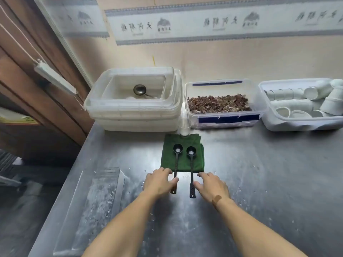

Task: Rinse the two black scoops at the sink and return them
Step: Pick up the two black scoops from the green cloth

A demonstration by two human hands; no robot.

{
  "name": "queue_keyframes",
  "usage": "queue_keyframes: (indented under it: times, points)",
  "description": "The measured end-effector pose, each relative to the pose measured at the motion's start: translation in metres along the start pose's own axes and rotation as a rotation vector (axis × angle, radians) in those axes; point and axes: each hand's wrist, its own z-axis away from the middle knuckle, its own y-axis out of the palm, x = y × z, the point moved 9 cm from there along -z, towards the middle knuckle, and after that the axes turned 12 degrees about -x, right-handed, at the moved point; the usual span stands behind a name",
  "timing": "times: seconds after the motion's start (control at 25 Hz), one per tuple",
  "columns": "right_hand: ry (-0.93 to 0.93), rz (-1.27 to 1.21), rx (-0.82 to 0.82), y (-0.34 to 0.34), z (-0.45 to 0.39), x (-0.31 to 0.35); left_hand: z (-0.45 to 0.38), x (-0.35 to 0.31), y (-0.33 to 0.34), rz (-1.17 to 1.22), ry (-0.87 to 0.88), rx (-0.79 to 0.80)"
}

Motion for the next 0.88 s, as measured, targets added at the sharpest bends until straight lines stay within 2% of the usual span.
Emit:
queue_keyframes:
  times: [0.24,0.44,0.56,0.76,0.88]
  points:
    - [0.113,0.005,0.032,0.024,-0.037,0.002,-0.040,-0.008,0.024,-0.119,0.036,0.011]
    - [0.322,-0.087,0.038,0.040,-0.052,-0.002,-0.053,-0.005,0.035,-0.236,0.039,-0.038]
    - [0.396,-0.140,0.018,0.046,-0.054,-0.003,-0.056,0.000,0.039,-0.128,-0.033,-0.004]
    - [0.498,-0.345,0.043,0.056,-0.054,-0.008,-0.056,0.022,0.052,0.183,-0.267,0.129]
    - [0.487,-0.445,0.070,0.054,-0.053,-0.007,-0.057,0.025,0.057,0.324,-0.265,0.181]
